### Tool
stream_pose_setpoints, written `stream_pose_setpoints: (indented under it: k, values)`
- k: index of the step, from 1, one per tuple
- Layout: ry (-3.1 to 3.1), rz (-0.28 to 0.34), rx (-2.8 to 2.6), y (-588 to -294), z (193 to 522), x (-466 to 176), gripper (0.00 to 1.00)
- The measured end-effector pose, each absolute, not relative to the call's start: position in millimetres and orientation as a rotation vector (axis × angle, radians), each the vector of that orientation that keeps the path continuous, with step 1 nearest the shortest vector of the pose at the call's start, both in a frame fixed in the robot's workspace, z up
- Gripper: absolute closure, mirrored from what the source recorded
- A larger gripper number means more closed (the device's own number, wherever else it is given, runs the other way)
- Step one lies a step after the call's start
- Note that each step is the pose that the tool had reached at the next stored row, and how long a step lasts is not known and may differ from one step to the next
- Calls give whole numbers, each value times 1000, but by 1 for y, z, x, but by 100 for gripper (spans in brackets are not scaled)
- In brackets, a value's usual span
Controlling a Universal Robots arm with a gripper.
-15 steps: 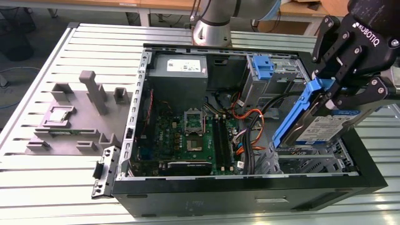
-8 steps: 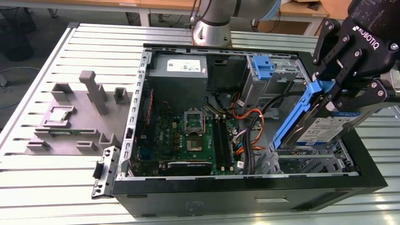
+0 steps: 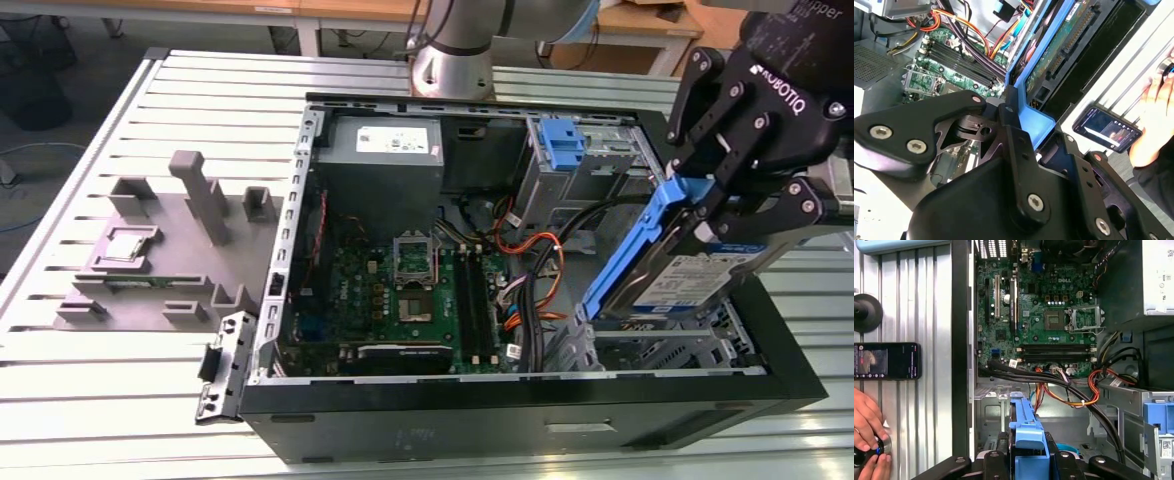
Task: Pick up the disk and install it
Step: 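Insert the disk into the insertion slot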
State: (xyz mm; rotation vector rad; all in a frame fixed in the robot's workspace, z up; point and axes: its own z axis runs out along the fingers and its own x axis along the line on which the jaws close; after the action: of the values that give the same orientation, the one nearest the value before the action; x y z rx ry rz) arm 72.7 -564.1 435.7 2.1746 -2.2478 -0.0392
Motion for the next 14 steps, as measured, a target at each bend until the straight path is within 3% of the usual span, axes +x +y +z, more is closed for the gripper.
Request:
stream_pose_setpoints:
  k: [14]
  values:
    - [-2248, -39, 2175, -565, 430, 73, 63]
